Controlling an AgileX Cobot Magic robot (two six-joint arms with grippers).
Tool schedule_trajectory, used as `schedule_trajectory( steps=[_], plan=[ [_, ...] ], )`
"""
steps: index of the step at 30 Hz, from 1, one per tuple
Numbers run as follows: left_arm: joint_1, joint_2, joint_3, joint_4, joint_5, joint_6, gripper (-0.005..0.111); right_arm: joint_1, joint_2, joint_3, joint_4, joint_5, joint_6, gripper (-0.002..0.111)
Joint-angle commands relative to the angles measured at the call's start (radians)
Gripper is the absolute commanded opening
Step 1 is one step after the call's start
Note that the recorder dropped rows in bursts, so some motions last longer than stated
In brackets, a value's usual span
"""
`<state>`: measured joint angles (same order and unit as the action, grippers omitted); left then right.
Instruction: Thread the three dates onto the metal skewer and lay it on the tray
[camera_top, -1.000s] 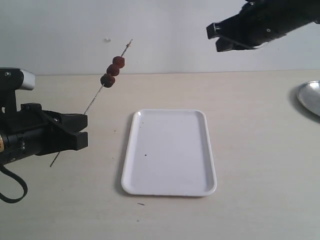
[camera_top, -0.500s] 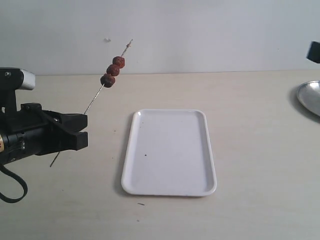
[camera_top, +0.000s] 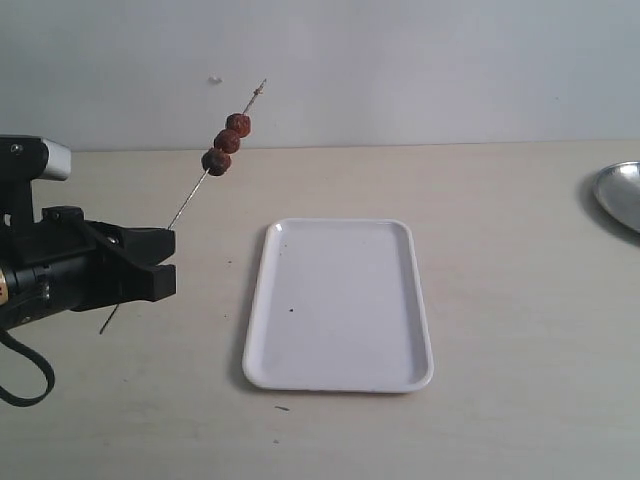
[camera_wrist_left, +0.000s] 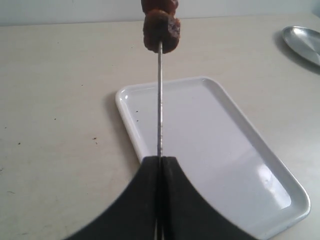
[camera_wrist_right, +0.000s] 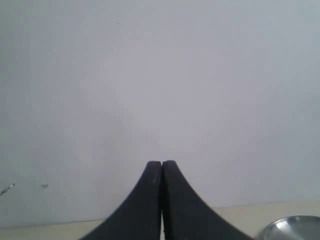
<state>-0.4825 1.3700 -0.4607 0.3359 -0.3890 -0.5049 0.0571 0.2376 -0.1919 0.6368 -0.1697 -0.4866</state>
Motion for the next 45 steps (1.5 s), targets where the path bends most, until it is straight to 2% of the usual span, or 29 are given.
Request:
schedule_trajectory(
  steps=[1,11,20,26,33,40,45],
  plan=[
    [-0.006,0.002,-0.005,0.005,-0.001,-0.003,0.000,0.002,-0.055,0.043,-0.010,0.045,-0.002,0.000],
    [-0.006,0.002,-0.005,0.007,0.003,-0.003,0.000,0.002,-0.054,0.065,-0.052,0.045,-0.016,0.000],
    [-0.006,0.002,-0.005,0.026,0.024,-0.003,0.000,0.002,-0.054,0.065,-0.033,0.119,-0.001,0.000],
    [-0.006,0.002,-0.005,0.026,0.020,-0.048,0.000,0.002,-0.054,0.065,-0.033,0.119,-0.001,0.000],
    [-0.006,0.002,-0.005,0.027,0.118,-0.048,0.000,0.002,-0.054,0.065,-0.033,0.119,-0.001,0.000],
    [-0.006,0.002,-0.005,0.027,0.118,-0.048,0.000,0.002,-0.054,0.065,-0.033,0.119,-0.001,0.000],
    [-0.006,0.002,-0.005,0.027,0.065,-0.053,0.000,0.002,-0.054,0.065,-0.033,0.119,-0.001,0.000]
  ],
)
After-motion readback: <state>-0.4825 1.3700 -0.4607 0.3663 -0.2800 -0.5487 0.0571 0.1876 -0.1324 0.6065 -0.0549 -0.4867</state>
